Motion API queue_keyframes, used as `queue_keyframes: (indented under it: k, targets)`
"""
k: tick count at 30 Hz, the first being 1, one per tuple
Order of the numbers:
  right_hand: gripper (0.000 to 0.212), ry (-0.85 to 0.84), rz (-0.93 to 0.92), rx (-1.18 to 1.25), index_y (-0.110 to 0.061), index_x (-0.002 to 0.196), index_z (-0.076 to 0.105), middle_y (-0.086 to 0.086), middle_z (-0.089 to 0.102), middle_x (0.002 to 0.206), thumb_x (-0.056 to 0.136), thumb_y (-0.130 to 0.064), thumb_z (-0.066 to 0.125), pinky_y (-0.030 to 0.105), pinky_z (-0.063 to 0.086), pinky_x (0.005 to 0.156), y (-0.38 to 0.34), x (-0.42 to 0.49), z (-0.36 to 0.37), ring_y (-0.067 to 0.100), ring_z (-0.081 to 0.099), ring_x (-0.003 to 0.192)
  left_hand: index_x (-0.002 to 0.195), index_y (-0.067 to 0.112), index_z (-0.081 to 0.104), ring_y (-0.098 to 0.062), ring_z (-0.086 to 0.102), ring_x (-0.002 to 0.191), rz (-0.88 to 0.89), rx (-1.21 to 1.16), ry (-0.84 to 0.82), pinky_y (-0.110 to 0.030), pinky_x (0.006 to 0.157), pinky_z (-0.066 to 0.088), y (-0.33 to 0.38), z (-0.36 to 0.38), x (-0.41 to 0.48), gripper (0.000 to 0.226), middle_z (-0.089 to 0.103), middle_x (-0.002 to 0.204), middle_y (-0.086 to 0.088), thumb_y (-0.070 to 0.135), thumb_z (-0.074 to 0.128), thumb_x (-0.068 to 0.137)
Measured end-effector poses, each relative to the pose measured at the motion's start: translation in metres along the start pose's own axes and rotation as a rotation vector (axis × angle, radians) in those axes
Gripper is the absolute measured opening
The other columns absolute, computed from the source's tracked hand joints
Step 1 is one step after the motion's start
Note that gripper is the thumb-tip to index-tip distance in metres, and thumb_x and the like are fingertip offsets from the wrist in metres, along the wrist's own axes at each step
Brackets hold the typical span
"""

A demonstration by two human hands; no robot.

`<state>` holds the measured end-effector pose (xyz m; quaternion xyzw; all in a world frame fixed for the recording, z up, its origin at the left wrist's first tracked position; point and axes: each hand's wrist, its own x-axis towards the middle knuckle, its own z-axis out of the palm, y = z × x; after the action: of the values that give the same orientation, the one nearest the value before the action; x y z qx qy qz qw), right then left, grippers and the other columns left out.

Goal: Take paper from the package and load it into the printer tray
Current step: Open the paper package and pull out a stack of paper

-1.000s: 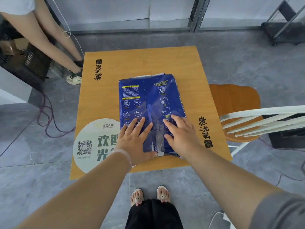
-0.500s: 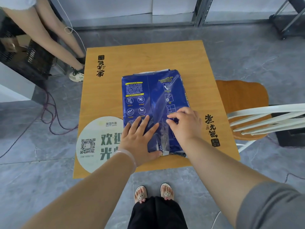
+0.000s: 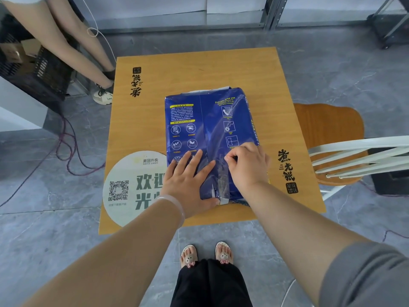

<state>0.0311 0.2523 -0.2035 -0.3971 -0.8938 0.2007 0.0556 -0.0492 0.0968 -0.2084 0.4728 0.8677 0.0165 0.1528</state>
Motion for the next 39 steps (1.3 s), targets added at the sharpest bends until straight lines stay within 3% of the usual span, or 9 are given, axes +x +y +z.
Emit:
queue_keyframes:
  k: [2,6,11,25,30,36,39]
  targets:
    - [0.008,0.021,-0.035,0.040,-0.027,0.090,0.067,-0.004,0.059,0.102,0.085,-0.032,0.064,0.036,0.035,0.091,0.004,-0.004,-0.003,0.021,0.051,0.102,0.143,0.048,-0.003,-0.020,-0.010,0.145,-0.001,-0.001,0.000,-0.047,0.117,-0.003,0.000,0.000,0.000,0.095,-0.007,0.159,0.007,0.085,0.026,0.061]
    - [0.031,0.019,-0.138,0.021,-0.022,0.115,0.067,-0.001,0.060,0.107,0.085,-0.032,0.065,0.037,0.037,0.096,0.009,-0.011,-0.009,0.021,0.051,0.106,0.143,0.049,-0.004,-0.019,-0.011,0.145,-0.007,-0.003,-0.003,-0.046,0.117,-0.003,0.001,0.000,0.001,0.095,-0.008,0.159,0.009,0.085,0.026,0.060]
    - [0.027,0.050,-0.164,0.018,-0.021,0.110,0.071,-0.001,0.063,0.102,0.085,-0.030,0.067,0.036,0.042,0.090,0.008,-0.016,-0.010,0.021,0.053,0.101,0.143,0.049,-0.003,-0.019,-0.011,0.145,-0.011,-0.010,-0.005,-0.046,0.117,-0.004,0.001,0.000,0.001,0.095,-0.008,0.159,0.009,0.084,0.027,0.060]
    - [0.015,-0.039,-0.144,-0.064,-0.029,0.094,0.071,-0.006,0.064,0.103,0.088,-0.038,0.059,0.034,0.039,0.086,0.005,-0.001,-0.018,0.019,0.051,0.105,0.143,0.049,-0.002,-0.019,-0.011,0.145,-0.007,-0.014,-0.014,-0.047,0.118,-0.003,0.001,-0.001,0.000,0.095,-0.008,0.159,0.009,0.084,0.028,0.061]
    - [0.032,-0.077,-0.076,0.013,-0.029,0.112,0.066,-0.004,0.063,0.112,0.084,-0.044,0.062,0.034,0.043,0.089,0.004,0.004,-0.020,0.018,0.052,0.109,0.143,0.048,-0.004,-0.019,-0.012,0.145,-0.005,-0.011,-0.026,-0.047,0.118,-0.004,0.001,-0.003,0.000,0.095,-0.009,0.159,0.009,0.084,0.027,0.061]
    - [0.023,-0.026,-0.010,0.061,-0.029,0.099,0.071,-0.003,0.064,0.107,0.082,-0.043,0.066,0.035,0.046,0.086,0.002,0.005,-0.012,0.019,0.053,0.104,0.143,0.049,-0.006,-0.017,-0.014,0.145,-0.002,-0.017,-0.017,-0.046,0.118,-0.005,-0.001,-0.001,-0.001,0.094,-0.011,0.159,0.010,0.085,0.025,0.061]
    - [0.016,-0.003,0.016,0.053,-0.028,0.091,0.070,-0.002,0.063,0.106,0.084,-0.041,0.065,0.033,0.039,0.083,0.002,0.006,-0.006,0.020,0.052,0.103,0.142,0.050,-0.008,-0.016,-0.017,0.144,0.000,-0.029,-0.024,-0.045,0.117,-0.007,-0.002,0.001,-0.001,0.094,-0.014,0.158,0.010,0.086,0.024,0.061]
